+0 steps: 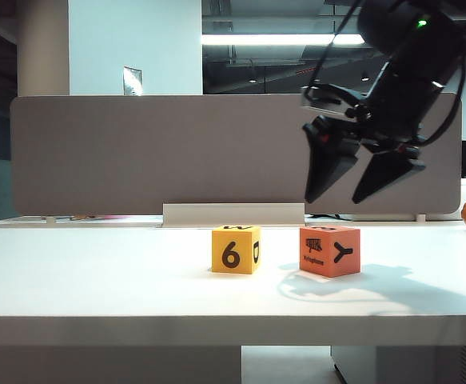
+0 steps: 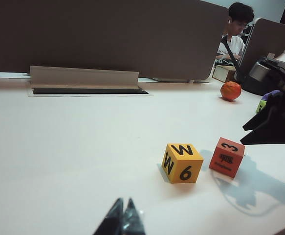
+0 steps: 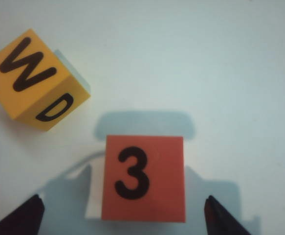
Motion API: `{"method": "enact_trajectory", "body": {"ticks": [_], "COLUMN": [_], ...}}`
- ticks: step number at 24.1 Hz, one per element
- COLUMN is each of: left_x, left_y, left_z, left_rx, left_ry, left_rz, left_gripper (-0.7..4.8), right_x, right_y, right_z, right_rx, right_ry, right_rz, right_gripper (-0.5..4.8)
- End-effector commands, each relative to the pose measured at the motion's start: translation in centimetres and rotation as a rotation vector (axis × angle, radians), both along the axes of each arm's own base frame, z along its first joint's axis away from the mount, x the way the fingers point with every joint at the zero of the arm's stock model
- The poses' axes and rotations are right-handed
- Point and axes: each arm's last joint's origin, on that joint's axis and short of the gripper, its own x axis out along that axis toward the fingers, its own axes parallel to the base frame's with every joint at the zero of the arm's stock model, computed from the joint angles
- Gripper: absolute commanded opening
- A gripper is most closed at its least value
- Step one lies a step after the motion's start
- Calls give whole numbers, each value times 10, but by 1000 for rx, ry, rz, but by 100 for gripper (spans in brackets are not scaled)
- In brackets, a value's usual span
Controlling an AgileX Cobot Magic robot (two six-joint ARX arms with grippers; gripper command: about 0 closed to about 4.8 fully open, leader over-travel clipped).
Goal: Stack one letter block on top of another letter block.
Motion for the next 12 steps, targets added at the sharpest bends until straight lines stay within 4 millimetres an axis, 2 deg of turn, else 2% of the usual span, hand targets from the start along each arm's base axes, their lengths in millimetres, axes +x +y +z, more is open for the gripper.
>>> {"method": "enact_trajectory", "body": {"ticks": [1, 7, 12], "left_x": [0, 0, 0], "left_y": [0, 0, 0], "left_z": [2, 2, 2], "left_rx": [1, 1, 1], "left_ry": [-11, -13, -14], "left_rz": [-5, -5, -5], "left_gripper": [-6, -6, -6], "right_x": [3, 12, 21], "right_y": [8, 16, 19], "right_z": [1, -10, -27], "right_rx": [-43, -93, -142], "right_ry": [-25, 13, 74], "right_rz": [5, -2, -19], "right_gripper": [479, 479, 479]}}
